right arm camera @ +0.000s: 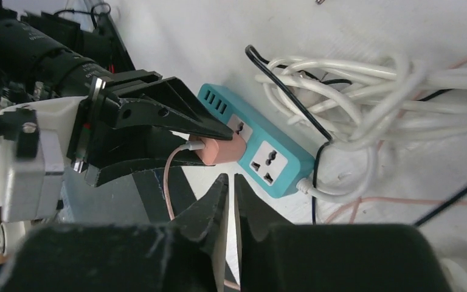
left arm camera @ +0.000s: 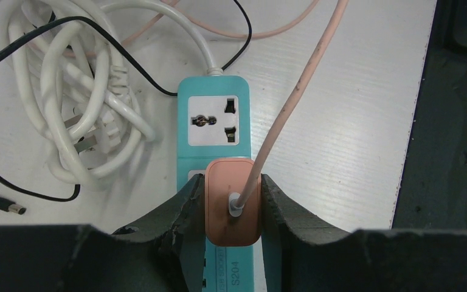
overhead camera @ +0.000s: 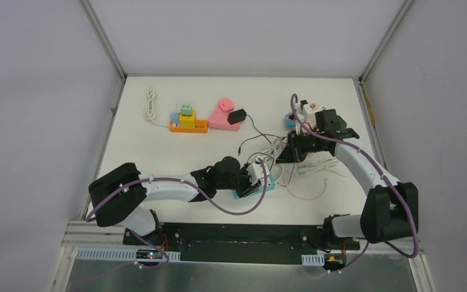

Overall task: Pull the plug off the socket
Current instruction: Remove the plug from the socket.

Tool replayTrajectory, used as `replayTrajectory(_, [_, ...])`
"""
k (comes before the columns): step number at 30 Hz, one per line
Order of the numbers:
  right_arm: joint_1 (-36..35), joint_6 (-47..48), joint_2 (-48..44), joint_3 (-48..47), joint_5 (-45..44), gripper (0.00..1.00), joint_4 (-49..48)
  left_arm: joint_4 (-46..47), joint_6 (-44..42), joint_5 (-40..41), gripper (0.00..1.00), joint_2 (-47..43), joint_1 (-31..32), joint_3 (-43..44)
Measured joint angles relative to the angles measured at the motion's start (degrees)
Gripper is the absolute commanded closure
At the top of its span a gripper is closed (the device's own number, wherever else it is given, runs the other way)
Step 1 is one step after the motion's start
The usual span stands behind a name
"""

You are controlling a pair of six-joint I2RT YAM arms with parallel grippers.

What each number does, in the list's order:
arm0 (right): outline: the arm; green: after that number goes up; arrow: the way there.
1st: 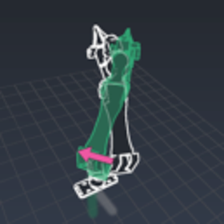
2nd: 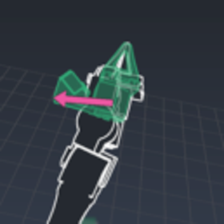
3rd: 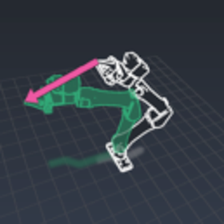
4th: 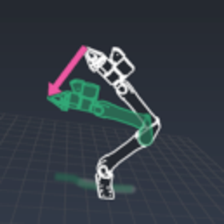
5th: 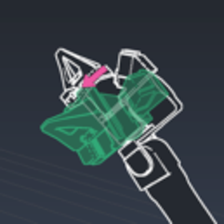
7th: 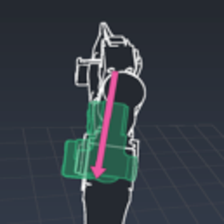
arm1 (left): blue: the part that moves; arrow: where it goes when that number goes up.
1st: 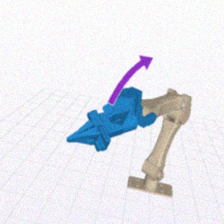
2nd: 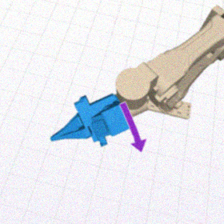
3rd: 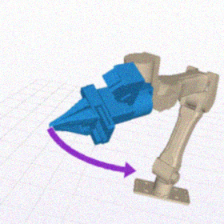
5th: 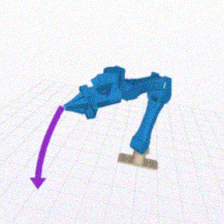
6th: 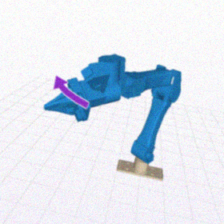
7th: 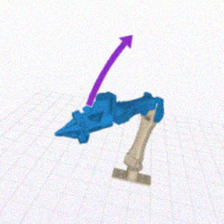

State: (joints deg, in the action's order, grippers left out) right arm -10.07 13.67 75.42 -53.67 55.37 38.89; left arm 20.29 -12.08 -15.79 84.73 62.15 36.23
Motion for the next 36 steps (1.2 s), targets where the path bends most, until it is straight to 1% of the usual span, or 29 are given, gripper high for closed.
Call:
replayTrajectory(1, [-1.4, 0.0, 1.2, 0.0, -0.3, 1.00, 0.1, 0.5, 0.0, -0.3, 1.00, 0.3, 0.0, 0.0])
replayTrajectory(6, [-6.3, 1.5, 6.5, -0.5, -1.7, 1.00, 1.5, 1.9, 0.2, -1.4, 1.00, 1.4, 0.0, 0.3])
replayTrajectory(14, [-12.3, 5.5, 15.6, -4.8, -5.4, 1.00, 6.8, 2.1, 0.6, -1.5, 1.00, 1.6, 0.0, 0.4])
replayTrajectory(22, [-14.3, 8.9, 20.4, -7.2, -10.8, 1.00, 11.3, 2.8, 0.7, -1.5, 1.00, 1.9, 0.0, 0.4])
replayTrajectory(36, [-16.7, 9.0, 24.7, -8.4, -17.1, 1.00, 12.9, 0.0, 2.2, -1.5, 1.00, 3.3, 0.0, 3.1])
